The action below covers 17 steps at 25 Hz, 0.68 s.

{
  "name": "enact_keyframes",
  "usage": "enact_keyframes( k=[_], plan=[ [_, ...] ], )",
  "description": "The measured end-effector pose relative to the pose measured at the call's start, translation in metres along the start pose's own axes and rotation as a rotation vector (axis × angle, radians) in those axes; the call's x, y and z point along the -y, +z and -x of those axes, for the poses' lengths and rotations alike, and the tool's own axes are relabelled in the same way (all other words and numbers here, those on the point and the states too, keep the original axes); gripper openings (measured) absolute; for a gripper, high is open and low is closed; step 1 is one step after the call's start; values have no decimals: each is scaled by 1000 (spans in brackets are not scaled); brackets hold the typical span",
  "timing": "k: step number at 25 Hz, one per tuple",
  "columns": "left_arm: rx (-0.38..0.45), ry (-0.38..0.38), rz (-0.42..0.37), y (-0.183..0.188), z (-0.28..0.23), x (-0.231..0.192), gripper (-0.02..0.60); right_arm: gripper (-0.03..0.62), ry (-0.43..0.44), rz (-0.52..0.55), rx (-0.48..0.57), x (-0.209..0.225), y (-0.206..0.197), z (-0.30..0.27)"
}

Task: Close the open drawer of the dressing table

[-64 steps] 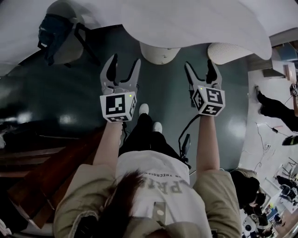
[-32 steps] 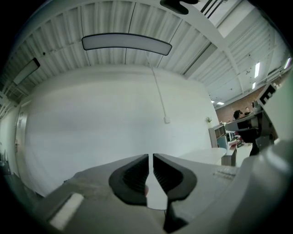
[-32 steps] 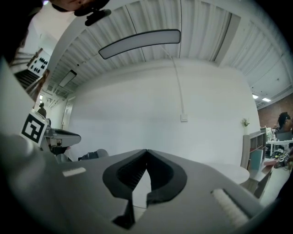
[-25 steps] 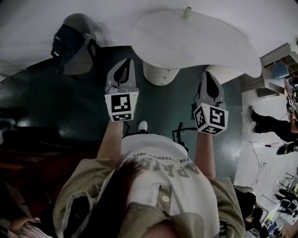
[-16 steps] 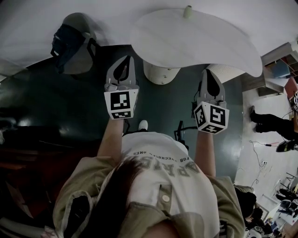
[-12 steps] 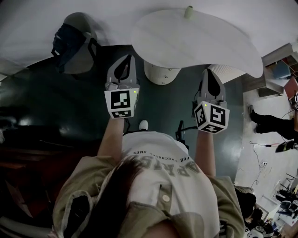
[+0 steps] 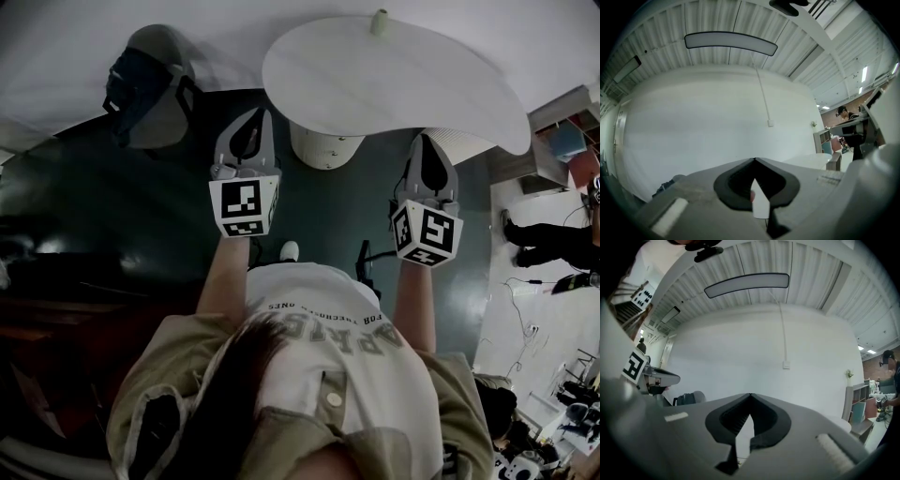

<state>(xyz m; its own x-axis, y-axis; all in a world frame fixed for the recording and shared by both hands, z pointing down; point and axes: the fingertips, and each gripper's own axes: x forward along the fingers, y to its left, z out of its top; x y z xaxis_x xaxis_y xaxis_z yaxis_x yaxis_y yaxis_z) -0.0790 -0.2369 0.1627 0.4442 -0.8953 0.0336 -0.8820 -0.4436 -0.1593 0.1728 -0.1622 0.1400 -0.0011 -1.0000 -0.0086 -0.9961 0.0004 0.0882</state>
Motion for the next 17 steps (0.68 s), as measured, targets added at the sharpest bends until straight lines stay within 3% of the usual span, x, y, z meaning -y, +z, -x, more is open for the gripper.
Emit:
enact_keyframes(
  k=[17],
  plan=[
    [-16, -3, 1, -1, 3, -2, 8, 2, 9, 11, 6, 1, 5, 1]
  ],
)
